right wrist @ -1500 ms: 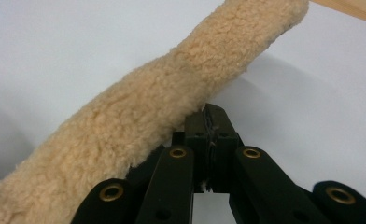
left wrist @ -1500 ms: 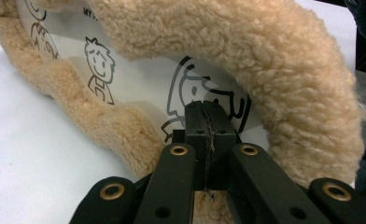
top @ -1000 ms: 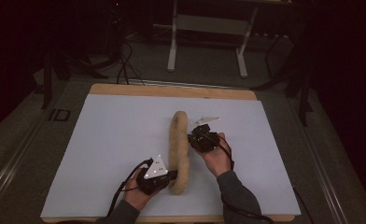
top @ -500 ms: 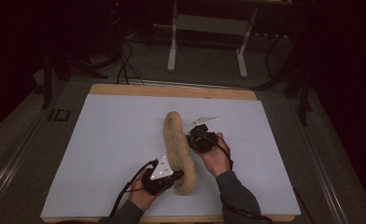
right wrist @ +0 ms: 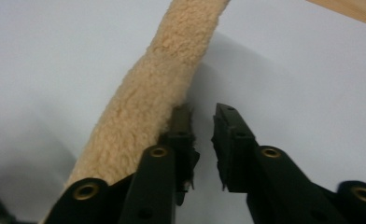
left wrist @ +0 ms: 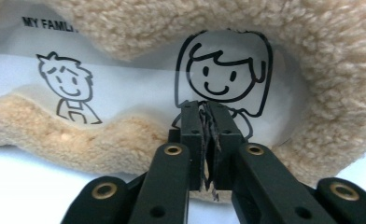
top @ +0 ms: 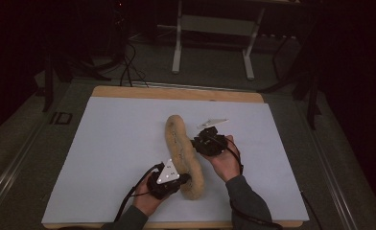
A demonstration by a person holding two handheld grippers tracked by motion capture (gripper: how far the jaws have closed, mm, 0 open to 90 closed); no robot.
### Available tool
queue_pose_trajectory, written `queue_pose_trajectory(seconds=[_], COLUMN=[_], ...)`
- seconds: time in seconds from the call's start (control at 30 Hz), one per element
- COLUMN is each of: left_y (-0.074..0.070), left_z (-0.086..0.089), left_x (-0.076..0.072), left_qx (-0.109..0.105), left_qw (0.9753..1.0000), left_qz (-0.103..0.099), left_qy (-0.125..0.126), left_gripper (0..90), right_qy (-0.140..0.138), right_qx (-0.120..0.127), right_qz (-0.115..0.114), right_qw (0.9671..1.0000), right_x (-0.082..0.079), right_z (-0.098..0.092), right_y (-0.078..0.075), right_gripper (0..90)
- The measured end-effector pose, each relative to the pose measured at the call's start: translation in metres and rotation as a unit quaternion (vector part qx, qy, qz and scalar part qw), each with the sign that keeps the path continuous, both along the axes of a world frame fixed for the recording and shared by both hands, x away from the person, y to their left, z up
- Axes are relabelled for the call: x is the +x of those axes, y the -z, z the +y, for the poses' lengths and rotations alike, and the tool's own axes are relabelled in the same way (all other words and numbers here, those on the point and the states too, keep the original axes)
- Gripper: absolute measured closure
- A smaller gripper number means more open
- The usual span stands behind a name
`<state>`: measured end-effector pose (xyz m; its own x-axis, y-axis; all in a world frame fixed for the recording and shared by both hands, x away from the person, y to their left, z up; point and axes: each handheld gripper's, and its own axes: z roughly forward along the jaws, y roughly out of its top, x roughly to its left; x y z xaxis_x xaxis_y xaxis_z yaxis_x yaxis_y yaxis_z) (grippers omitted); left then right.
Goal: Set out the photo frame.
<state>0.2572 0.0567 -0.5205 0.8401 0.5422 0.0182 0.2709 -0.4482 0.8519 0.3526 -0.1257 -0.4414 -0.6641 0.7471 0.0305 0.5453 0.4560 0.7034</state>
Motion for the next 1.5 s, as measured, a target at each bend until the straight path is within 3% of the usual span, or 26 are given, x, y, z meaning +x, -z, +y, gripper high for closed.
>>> queue_pose_trajectory(seconds=[0.17, 0.43, 0.67, 0.93, 1.2, 1.5], left_y=[-0.003, -0.007, -0.010, -0.013, -0.015, -0.015], left_z=[0.007, 0.022, 0.037, 0.051, 0.059, 0.064], left_x=[0.003, 0.009, 0.015, 0.021, 0.024, 0.026], left_qx=[0.006, 0.009, 0.003, -0.001, 0.000, 0.001], left_qw=[0.9999, 0.9983, 0.9958, 0.9928, 0.9922, 0.9913], left_qz=[0.002, 0.004, 0.014, 0.020, 0.025, 0.027], left_qy=[-0.013, -0.058, -0.090, -0.118, -0.122, -0.129], left_gripper=[75.8, 62.7, 59.2, 58.4, 56.8, 56.7], right_qy=[0.000, 0.013, 0.006, -0.019, -0.035, -0.028], right_qx=[0.025, 0.064, 0.092, 0.095, 0.080, 0.056], right_qz=[0.003, 0.013, 0.013, 0.022, 0.033, 0.046], right_qw=[0.9997, 0.9978, 0.9956, 0.9951, 0.9957, 0.9970], right_x=[-0.002, -0.005, -0.012, -0.019, -0.022, -0.018], right_z=[-0.008, -0.015, -0.015, -0.004, 0.008, 0.013], right_y=[-0.007, -0.011, -0.015, -0.016, -0.010, -0.003], right_gripper=[63.2, 50.1, 44.6, 41.5, 39.4, 42.9])
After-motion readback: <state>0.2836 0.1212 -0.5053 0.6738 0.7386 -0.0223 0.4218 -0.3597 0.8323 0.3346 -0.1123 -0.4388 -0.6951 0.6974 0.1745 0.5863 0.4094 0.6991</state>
